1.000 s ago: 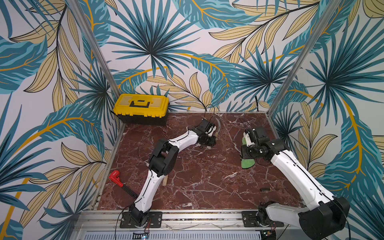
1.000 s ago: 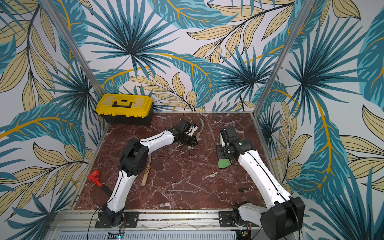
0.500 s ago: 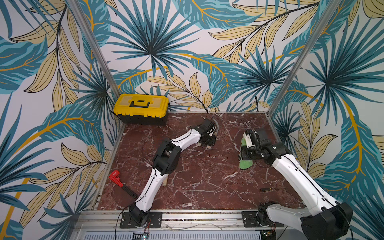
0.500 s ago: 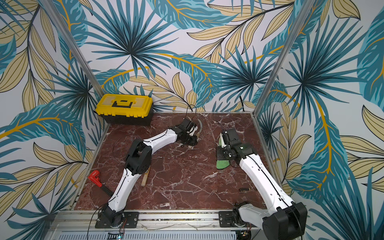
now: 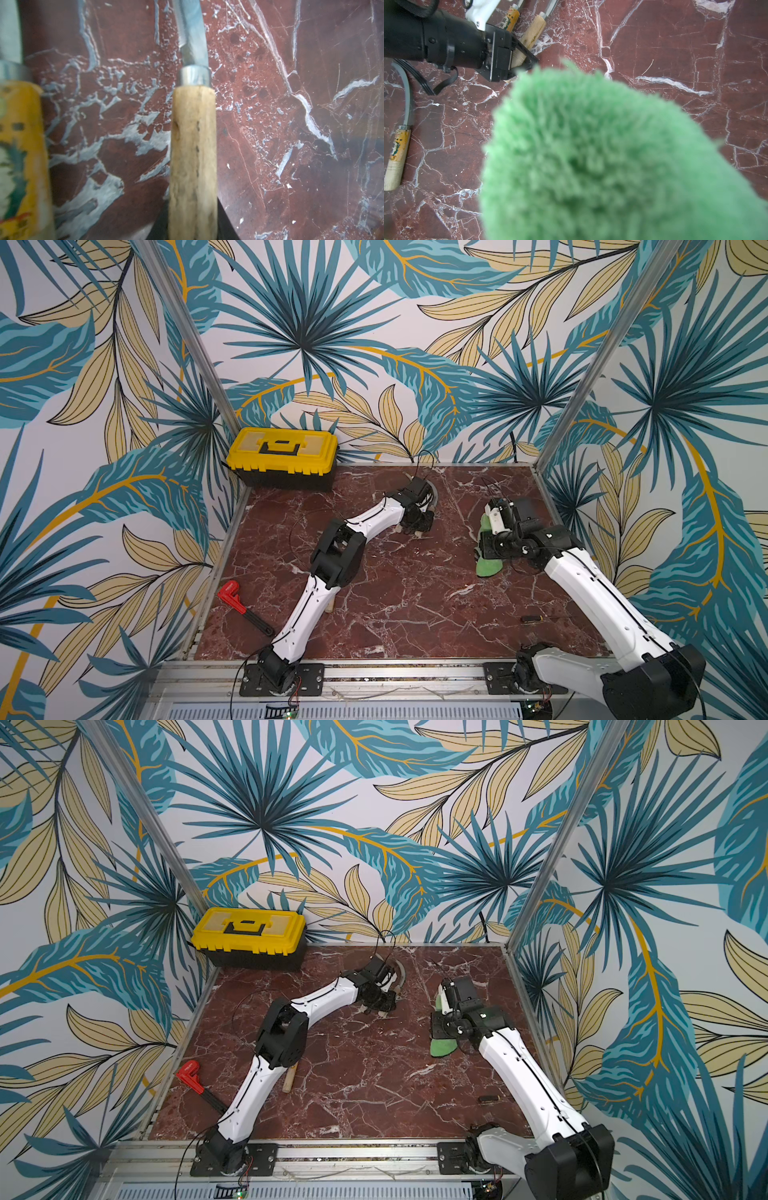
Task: Wipe small sickles with rags
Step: Place the small sickle at the center of the board, then pick up the small sickle from the center of the board.
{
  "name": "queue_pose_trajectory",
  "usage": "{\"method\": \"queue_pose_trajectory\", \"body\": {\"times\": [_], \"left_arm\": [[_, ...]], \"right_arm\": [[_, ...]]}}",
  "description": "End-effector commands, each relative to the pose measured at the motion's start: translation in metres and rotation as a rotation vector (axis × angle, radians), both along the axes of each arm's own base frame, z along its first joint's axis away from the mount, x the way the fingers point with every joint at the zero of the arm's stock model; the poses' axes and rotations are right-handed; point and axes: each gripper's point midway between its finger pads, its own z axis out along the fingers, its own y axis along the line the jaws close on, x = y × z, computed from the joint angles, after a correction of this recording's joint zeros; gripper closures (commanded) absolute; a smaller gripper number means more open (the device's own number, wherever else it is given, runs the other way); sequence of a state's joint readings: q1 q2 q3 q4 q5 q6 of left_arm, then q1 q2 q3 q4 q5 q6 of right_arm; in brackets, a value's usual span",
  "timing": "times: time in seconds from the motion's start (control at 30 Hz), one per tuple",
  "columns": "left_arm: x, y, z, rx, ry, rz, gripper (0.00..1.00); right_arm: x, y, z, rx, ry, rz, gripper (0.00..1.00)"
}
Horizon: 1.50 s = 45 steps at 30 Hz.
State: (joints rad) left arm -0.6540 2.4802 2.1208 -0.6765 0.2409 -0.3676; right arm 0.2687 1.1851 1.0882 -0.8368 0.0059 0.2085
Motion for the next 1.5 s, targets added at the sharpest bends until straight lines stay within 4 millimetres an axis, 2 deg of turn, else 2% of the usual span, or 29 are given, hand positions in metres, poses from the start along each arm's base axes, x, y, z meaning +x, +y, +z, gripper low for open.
{"method": "queue_pose_trajectory", "body": {"times": [0.0,0.27,0.37,0.47,0.57,0.63,0.7,0.77,0.9,1.1,1.2,1.37,1.47], "left_arm": [[0.002,-0.003,-0.003,0.009,-0.003,0.005,0.72],[0.007,-0.001,0.001,0.023,-0.026,0.032,0.67],[0.011,-0.004,0.017,0.01,-0.058,0.035,0.66],[0.015,-0.008,0.051,-0.022,-0.114,0.042,0.66],[0.014,-0.008,0.109,-0.064,-0.206,0.044,0.65],[0.008,-0.003,0.14,-0.071,-0.258,0.049,0.65],[-0.003,0.012,0.161,-0.044,-0.3,0.08,0.65],[-0.016,0.032,0.171,-0.002,-0.324,0.12,0.65],[-0.057,0.085,0.167,0.088,-0.311,0.205,0.64],[-0.139,0.165,0.13,0.184,-0.239,0.32,0.63],[-0.173,0.2,0.112,0.2,-0.205,0.388,0.62],[-0.211,0.249,0.083,0.273,-0.168,0.485,0.61],[-0.222,0.268,0.067,0.314,-0.16,0.534,0.6]], "right_arm": [[0.0,0.004,-0.008,0.014,0.017,0.021,0.89],[0.001,0.009,-0.018,0.021,0.043,0.044,0.88],[0.003,0.009,-0.019,0.021,0.052,0.05,0.88],[0.005,0.009,-0.017,0.023,0.052,0.049,0.89],[0.006,0.011,-0.016,0.04,0.053,0.051,0.88],[0.006,0.013,-0.016,0.051,0.061,0.05,0.89],[0.005,0.013,-0.02,0.053,0.08,0.047,0.89],[0.004,0.014,-0.023,0.056,0.094,0.045,0.89],[0.0,0.013,-0.028,0.06,0.105,0.036,0.89],[-0.005,0.011,-0.034,0.065,0.122,0.013,0.89],[-0.008,0.012,-0.037,0.074,0.147,0.002,0.89],[-0.01,0.011,-0.044,0.078,0.173,-0.023,0.88],[-0.009,0.012,-0.047,0.085,0.187,-0.035,0.88]]}}
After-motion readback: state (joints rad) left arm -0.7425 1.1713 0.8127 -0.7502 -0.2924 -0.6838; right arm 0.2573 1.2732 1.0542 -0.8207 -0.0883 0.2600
